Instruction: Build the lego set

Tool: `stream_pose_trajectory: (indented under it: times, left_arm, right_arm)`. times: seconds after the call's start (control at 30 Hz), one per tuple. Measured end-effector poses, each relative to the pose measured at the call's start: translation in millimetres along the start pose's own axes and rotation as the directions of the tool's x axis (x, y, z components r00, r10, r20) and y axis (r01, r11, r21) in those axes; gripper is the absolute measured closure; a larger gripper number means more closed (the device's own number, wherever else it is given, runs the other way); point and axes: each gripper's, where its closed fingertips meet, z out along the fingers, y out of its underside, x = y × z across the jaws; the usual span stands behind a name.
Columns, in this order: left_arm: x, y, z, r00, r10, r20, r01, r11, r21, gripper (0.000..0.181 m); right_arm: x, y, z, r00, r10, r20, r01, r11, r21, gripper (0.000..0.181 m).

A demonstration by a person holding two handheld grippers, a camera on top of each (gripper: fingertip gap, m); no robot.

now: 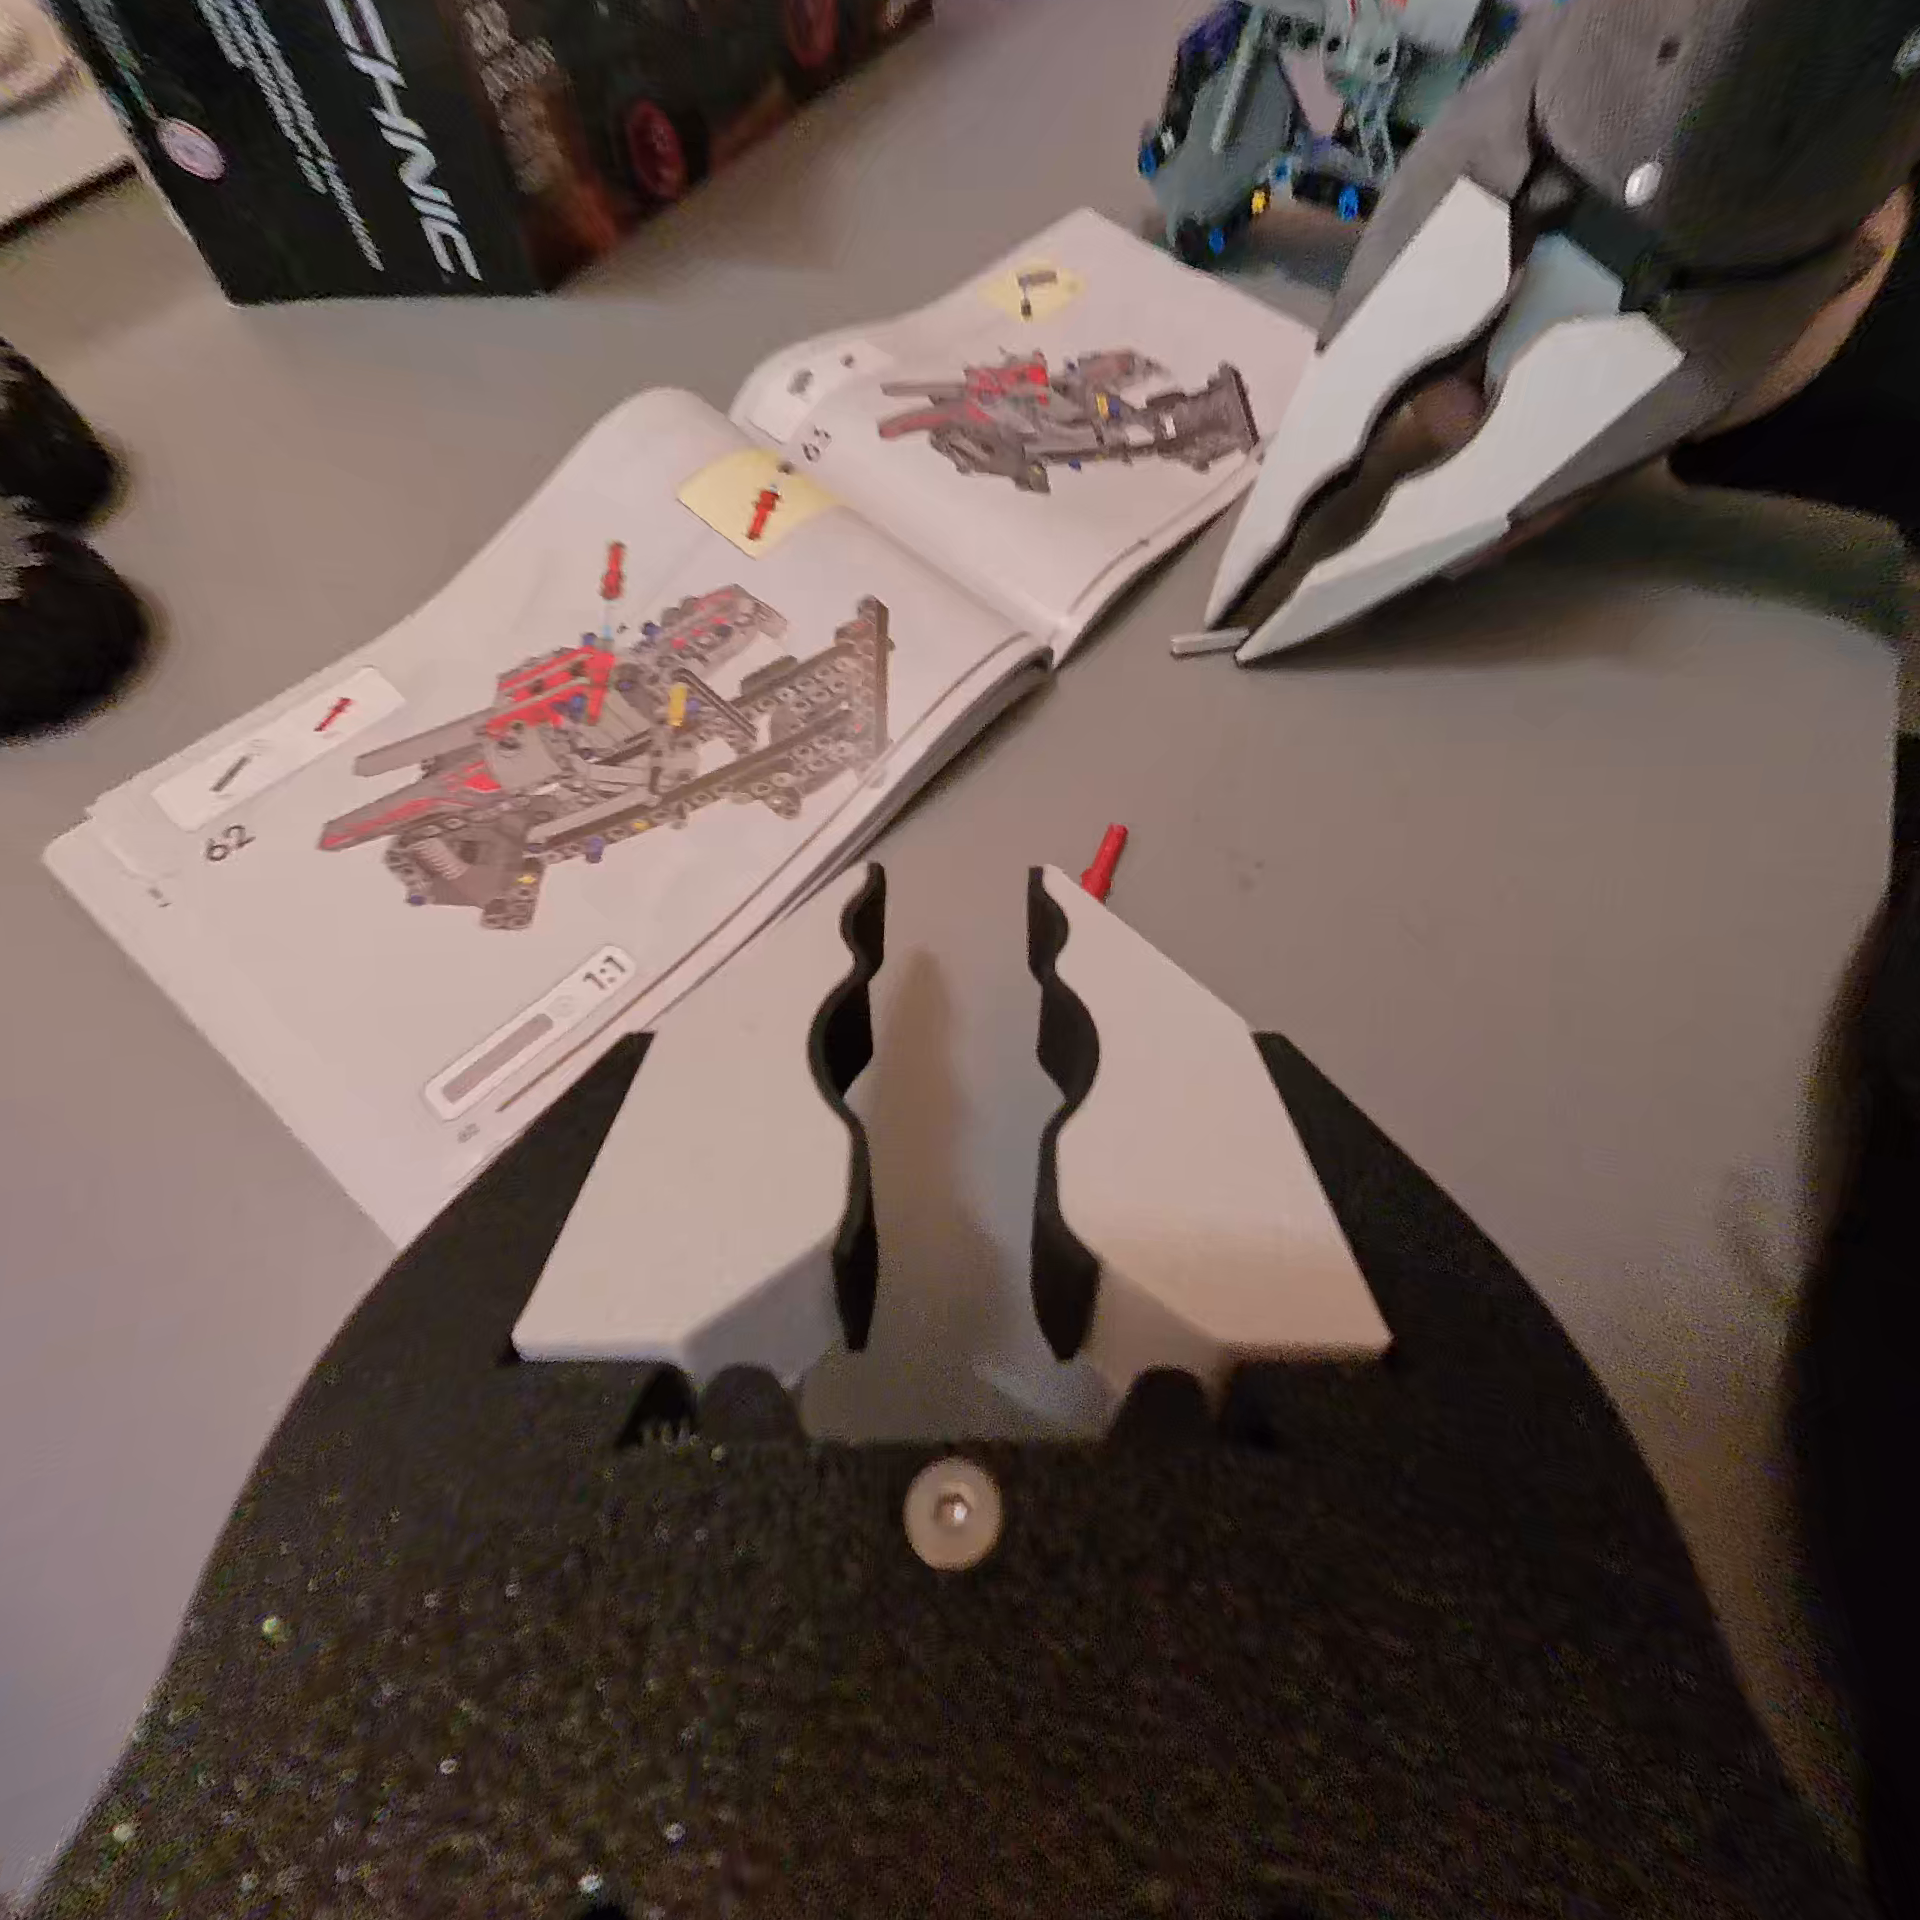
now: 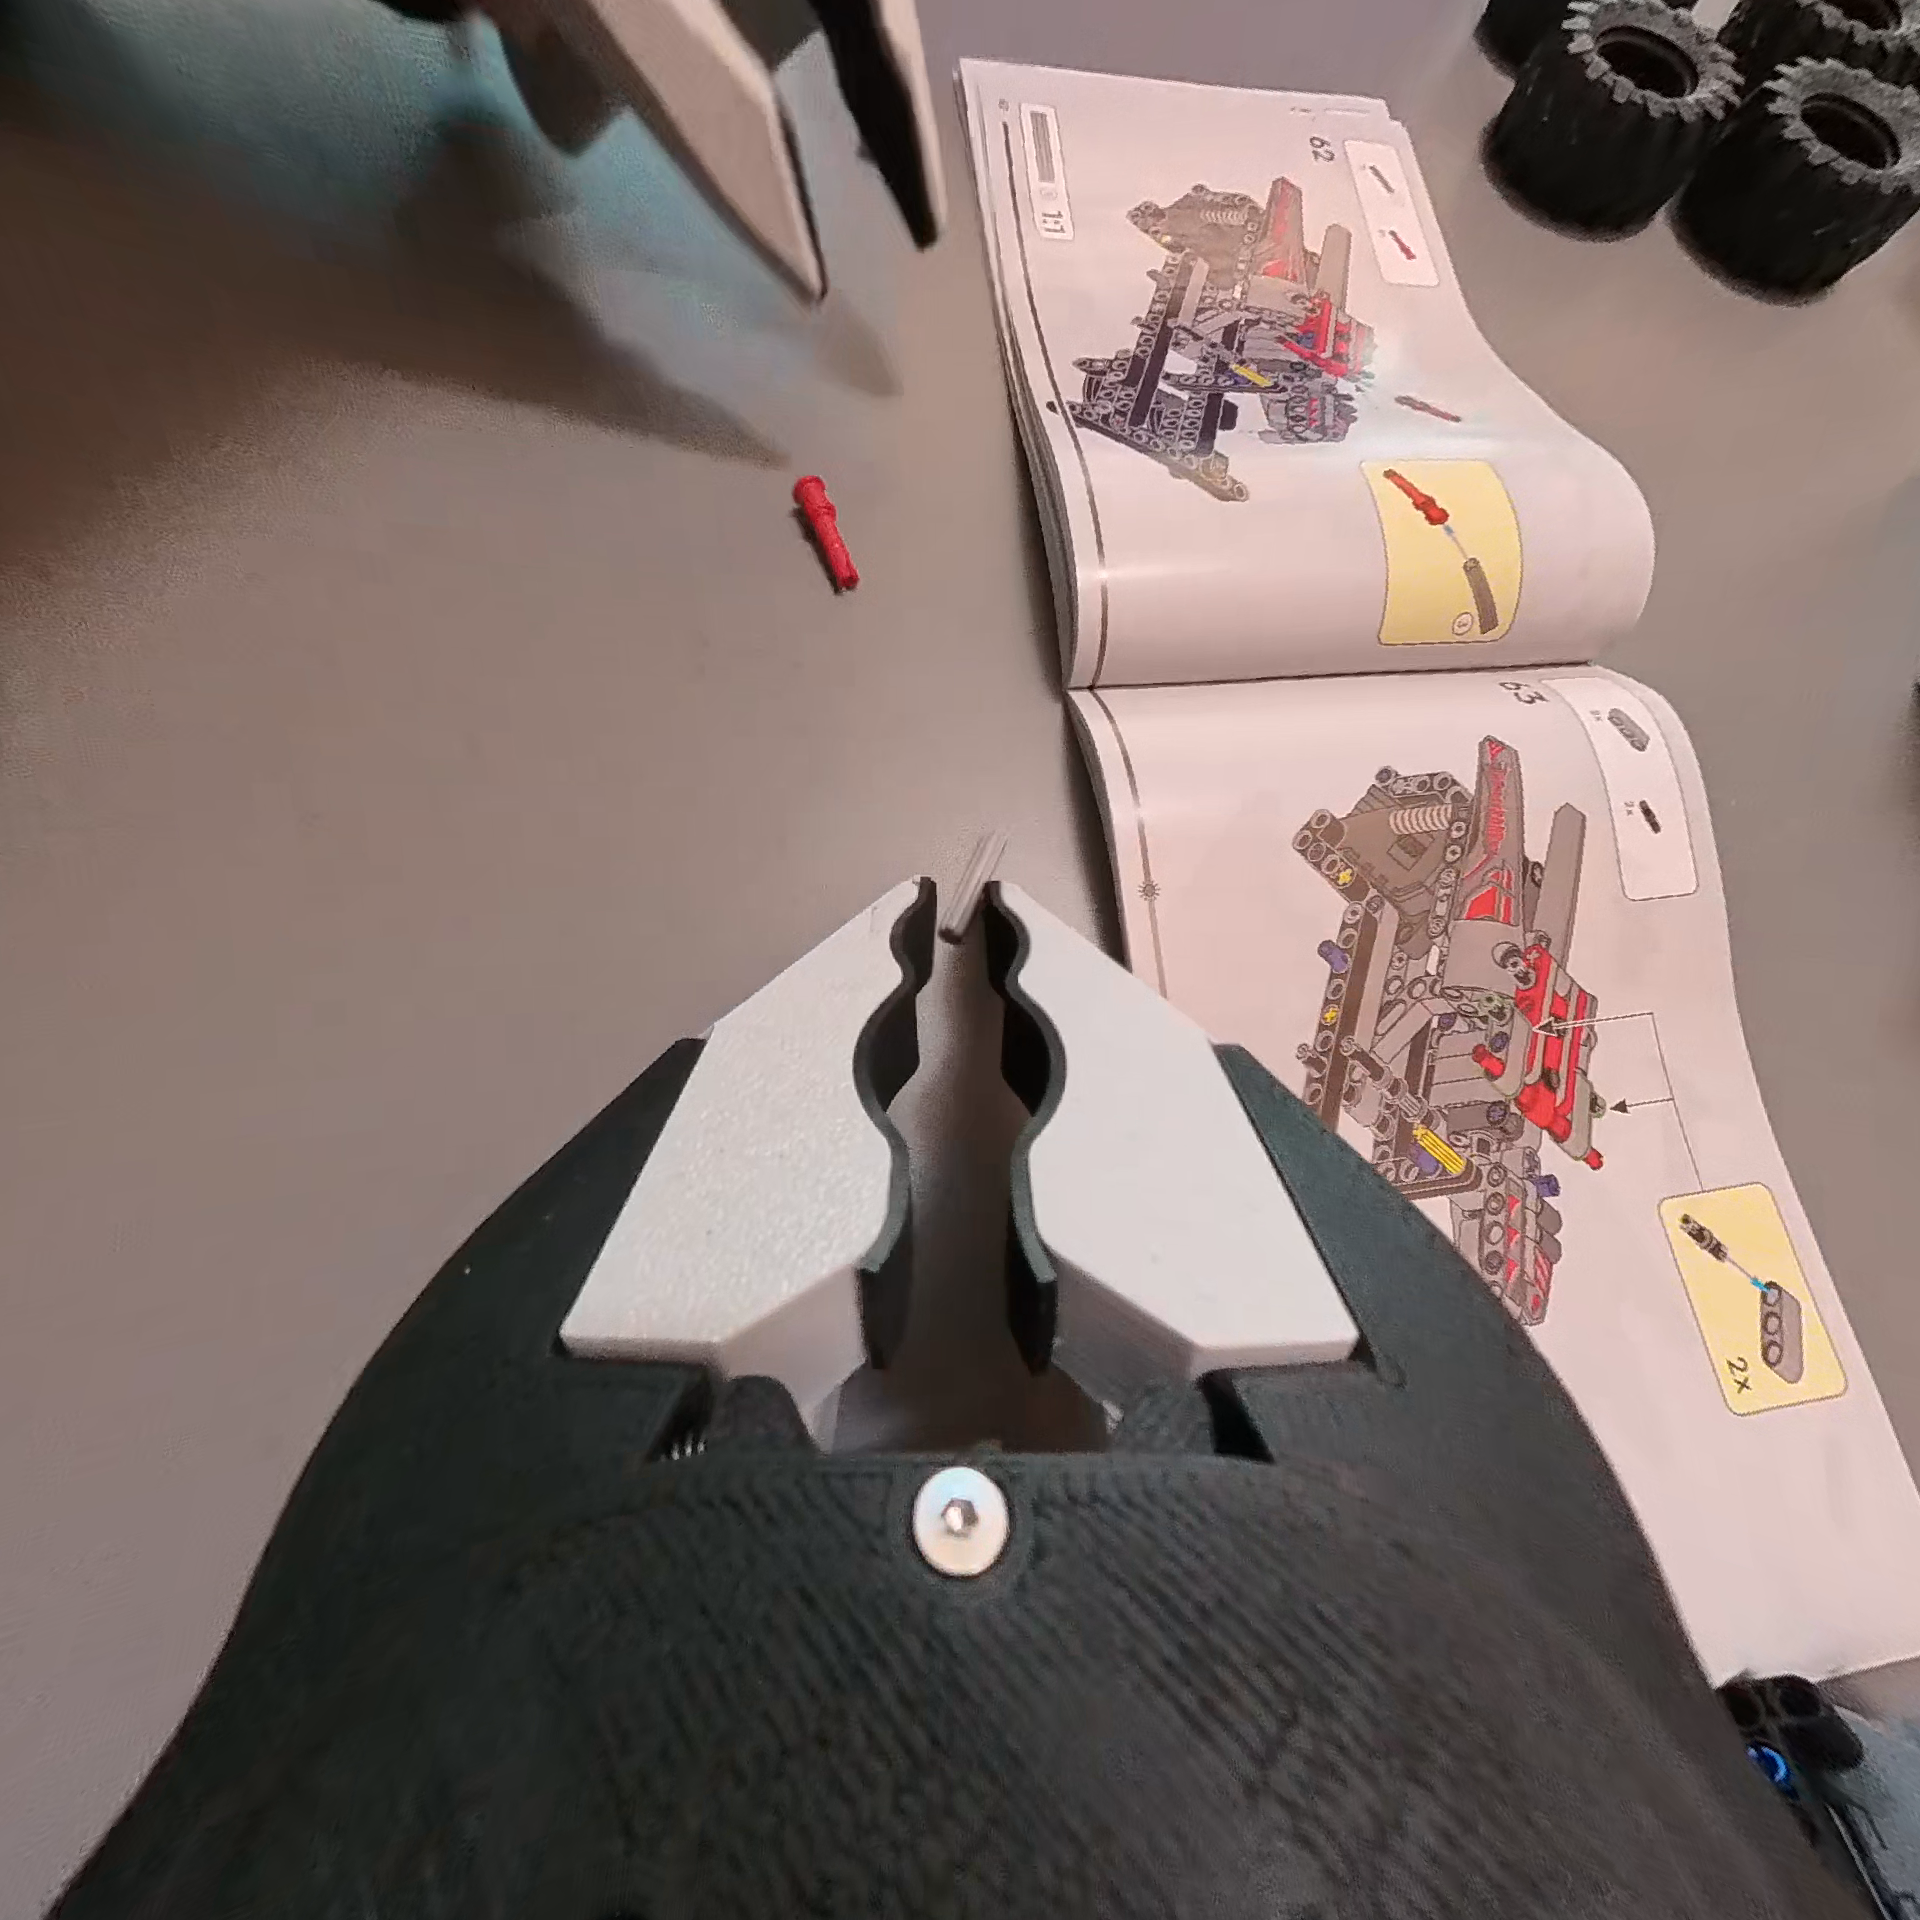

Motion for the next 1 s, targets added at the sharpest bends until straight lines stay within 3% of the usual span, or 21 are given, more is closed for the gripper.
stream_pose_trajectory:
  times: [0.03,0.43,1.0]
  left_arm:
    - [-2.7,-2.9,-3.6,1.000,-0.012,0.004,0.012,1.000,0.022,0.157]
    - [-17.1,-19.8,-26.2,0.998,-0.058,0.033,0.052,0.987,0.154,0.165]
    - [-17.8,-5.0,-21.3,0.998,-0.026,0.066,0.022,0.998,0.059,0.165]
  right_arm:
    - [-0.6,-0.1,0.2,1.000,-0.004,0.003,0.004,1.000,0.000,0.175]
    - [0.2,-0.6,1.2,0.998,0.037,0.050,-0.037,0.999,-0.002,0.177]
    - [0.2,-0.9,1.3,1.000,0.000,0.020,0.000,1.000,-0.001,0.177]
